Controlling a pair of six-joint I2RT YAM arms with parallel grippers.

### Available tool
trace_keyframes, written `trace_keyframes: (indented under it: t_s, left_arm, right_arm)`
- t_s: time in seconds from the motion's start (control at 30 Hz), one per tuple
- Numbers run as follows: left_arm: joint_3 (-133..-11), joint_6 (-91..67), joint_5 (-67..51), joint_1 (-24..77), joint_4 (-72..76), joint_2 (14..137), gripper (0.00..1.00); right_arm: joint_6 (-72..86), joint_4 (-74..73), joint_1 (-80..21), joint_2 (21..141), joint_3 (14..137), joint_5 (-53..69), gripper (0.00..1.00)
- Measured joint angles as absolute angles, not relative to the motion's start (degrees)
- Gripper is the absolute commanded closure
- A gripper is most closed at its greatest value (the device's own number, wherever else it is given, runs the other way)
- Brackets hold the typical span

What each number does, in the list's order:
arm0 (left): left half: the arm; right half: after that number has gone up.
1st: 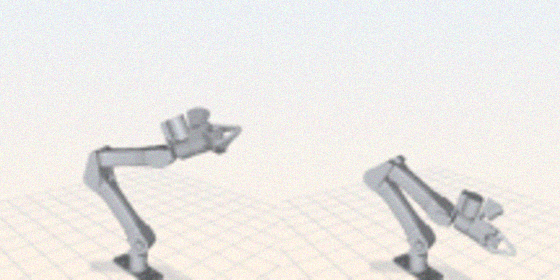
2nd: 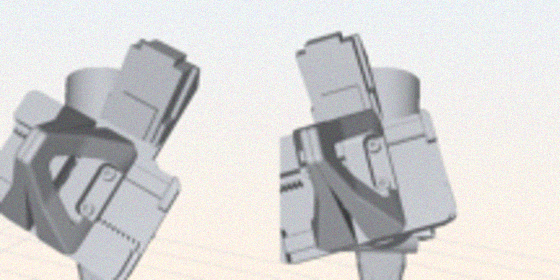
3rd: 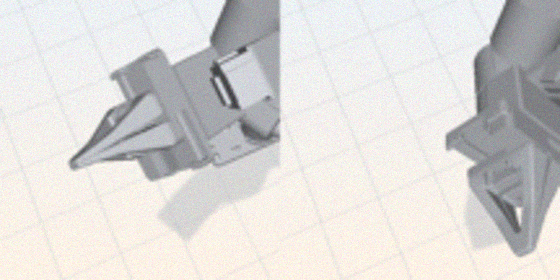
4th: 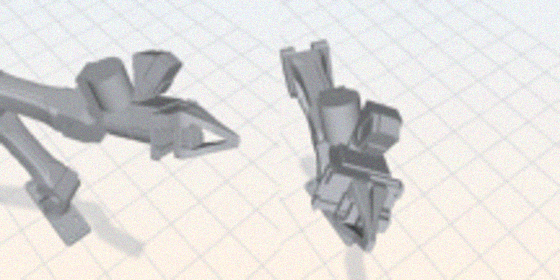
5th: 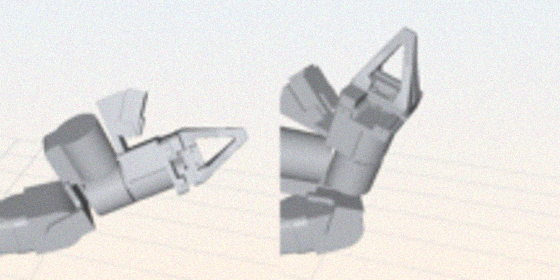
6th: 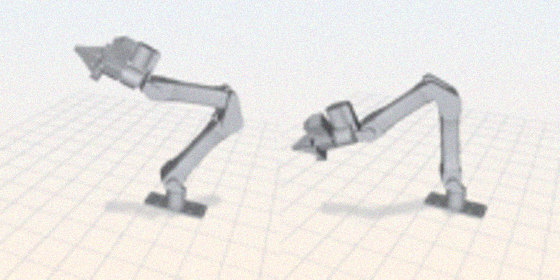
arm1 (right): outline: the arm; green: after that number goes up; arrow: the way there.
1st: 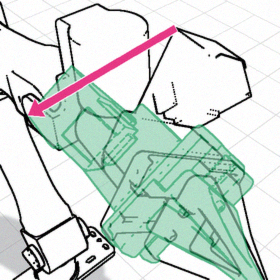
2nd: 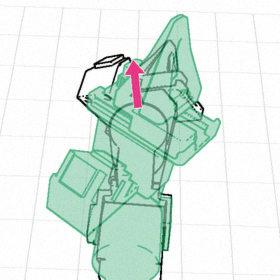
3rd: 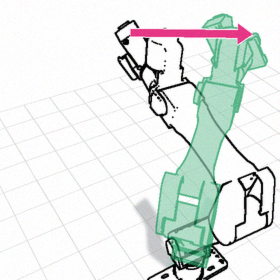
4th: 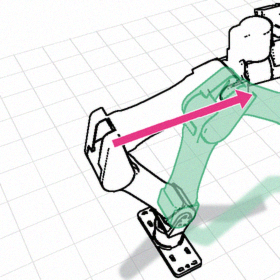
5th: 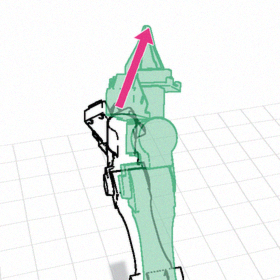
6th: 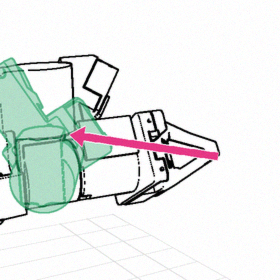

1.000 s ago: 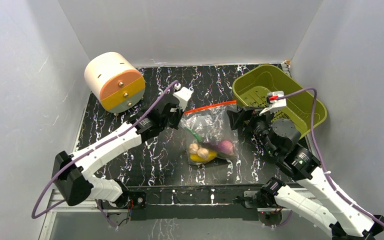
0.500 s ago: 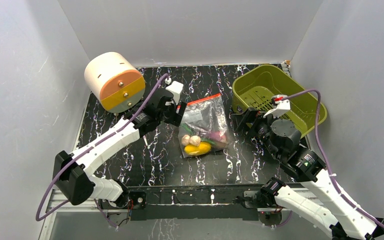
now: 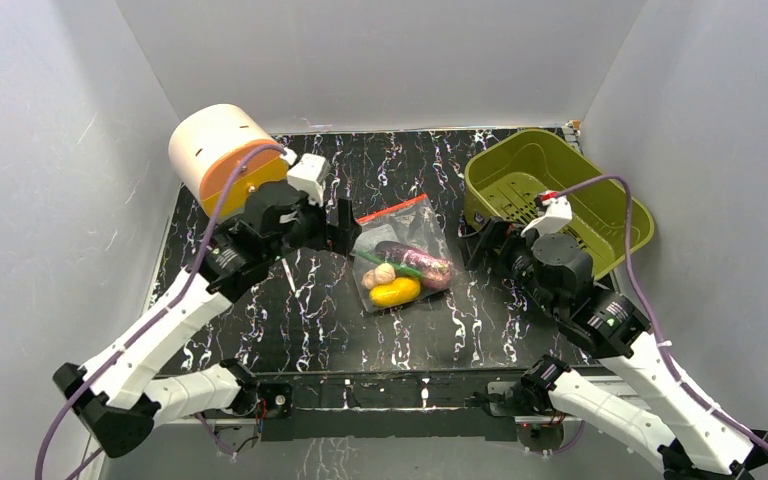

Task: Place the food in the zip-top bag and seal the zipper
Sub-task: Reset both arms

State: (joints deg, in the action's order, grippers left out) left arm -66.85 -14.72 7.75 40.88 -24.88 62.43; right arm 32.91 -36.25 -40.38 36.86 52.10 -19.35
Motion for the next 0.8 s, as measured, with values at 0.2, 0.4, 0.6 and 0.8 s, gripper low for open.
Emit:
trace_keyframes:
  t_s: [0.2, 0.4, 0.6, 0.8]
  left_arm:
    - [-67.0, -24.97, 6.92, 40.88, -26.94, 52.03, 0.02]
    - [-66.52, -26.15, 8.19, 40.88, -28.73, 43.94, 0.02]
    - [-62.72, -26.33, 6.96, 40.88, -25.76, 38.96, 0.02]
    - [-59.51, -26.79, 7.27, 40.88, -26.0, 38.96, 0.02]
  right_arm:
    - [36.58, -38.09, -40.38, 36.84, 57.04, -18.04, 0.02]
    - [37.19, -37.69, -40.38, 35.46, 61.71, -15.9, 0.02]
    - [37.89, -37.58, -40.38, 34.0, 61.56, -14.83, 0.02]
    - [38.79, -38.3, -40.38, 33.56, 60.03, -14.66, 0.02]
